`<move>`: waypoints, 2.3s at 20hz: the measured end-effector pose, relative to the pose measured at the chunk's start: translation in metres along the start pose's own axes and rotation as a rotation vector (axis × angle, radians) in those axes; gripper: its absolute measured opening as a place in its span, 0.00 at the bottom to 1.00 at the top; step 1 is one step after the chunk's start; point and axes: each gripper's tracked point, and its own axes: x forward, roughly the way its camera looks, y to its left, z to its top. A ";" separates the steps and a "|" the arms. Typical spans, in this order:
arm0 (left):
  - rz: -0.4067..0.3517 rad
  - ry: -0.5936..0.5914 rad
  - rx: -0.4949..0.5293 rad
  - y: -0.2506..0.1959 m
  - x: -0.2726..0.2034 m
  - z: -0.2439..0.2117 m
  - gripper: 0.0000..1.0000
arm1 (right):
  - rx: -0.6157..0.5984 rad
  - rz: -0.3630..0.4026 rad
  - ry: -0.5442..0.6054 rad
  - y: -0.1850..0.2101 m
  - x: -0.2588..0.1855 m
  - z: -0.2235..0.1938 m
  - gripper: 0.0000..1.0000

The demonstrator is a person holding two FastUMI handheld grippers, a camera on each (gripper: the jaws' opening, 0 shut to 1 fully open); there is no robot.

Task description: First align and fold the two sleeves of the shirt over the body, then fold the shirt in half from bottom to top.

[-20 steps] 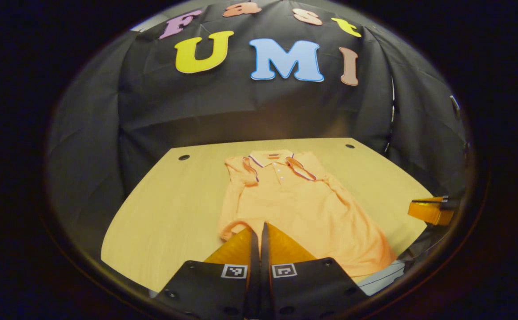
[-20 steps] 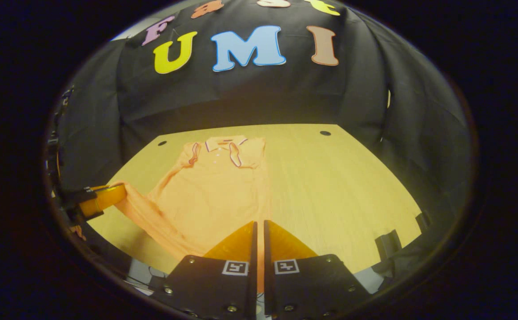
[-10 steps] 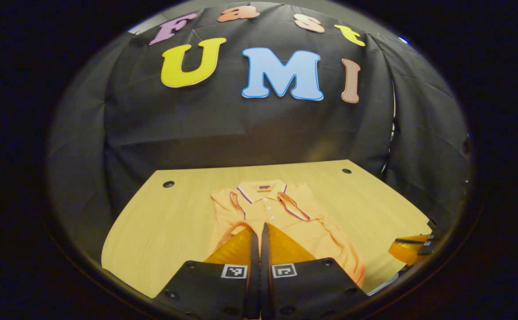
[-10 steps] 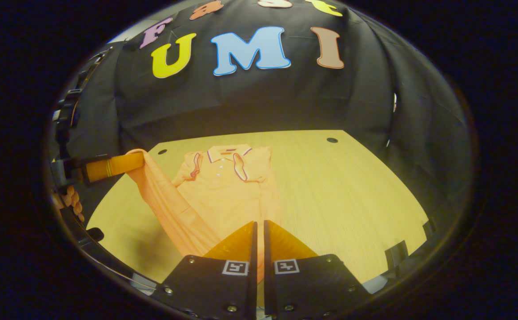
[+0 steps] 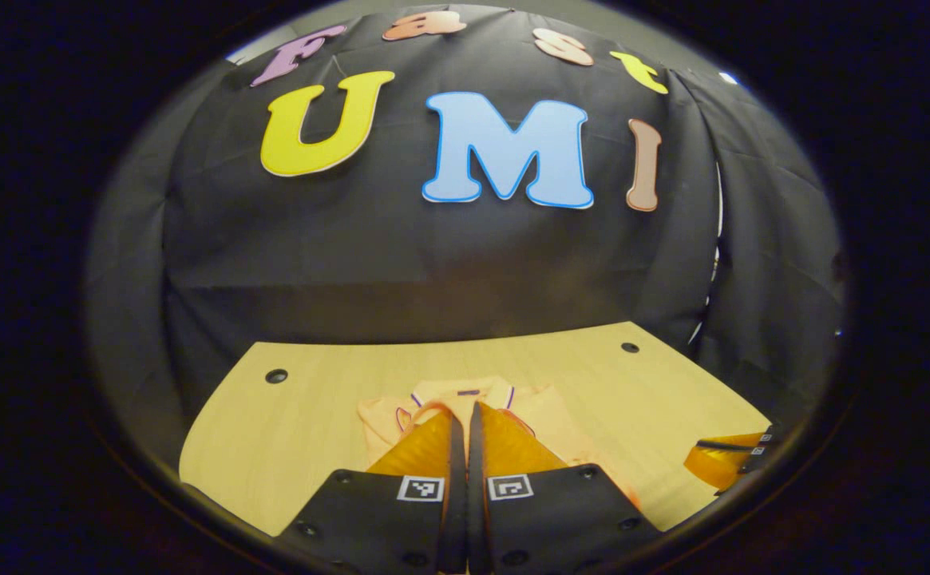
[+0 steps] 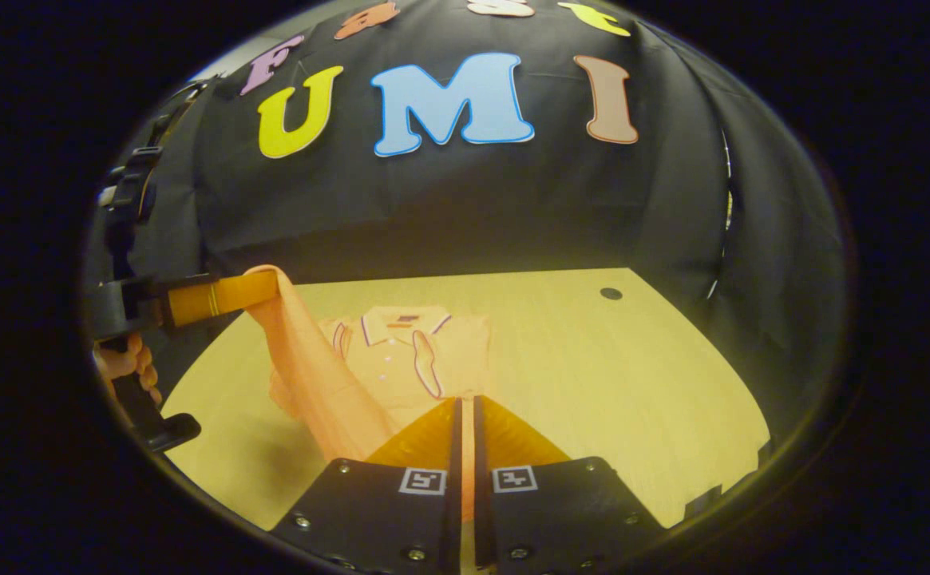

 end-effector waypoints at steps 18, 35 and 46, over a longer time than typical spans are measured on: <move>0.052 -0.083 0.044 0.048 0.115 0.027 0.06 | -0.025 -0.032 0.044 0.012 0.113 0.048 0.07; 0.217 -0.119 0.060 0.126 0.221 -0.038 0.06 | -0.058 -0.061 0.094 0.024 0.276 0.049 0.07; 0.175 -0.065 0.043 0.124 0.229 -0.058 0.49 | -0.099 -0.082 0.129 0.030 0.286 0.044 0.07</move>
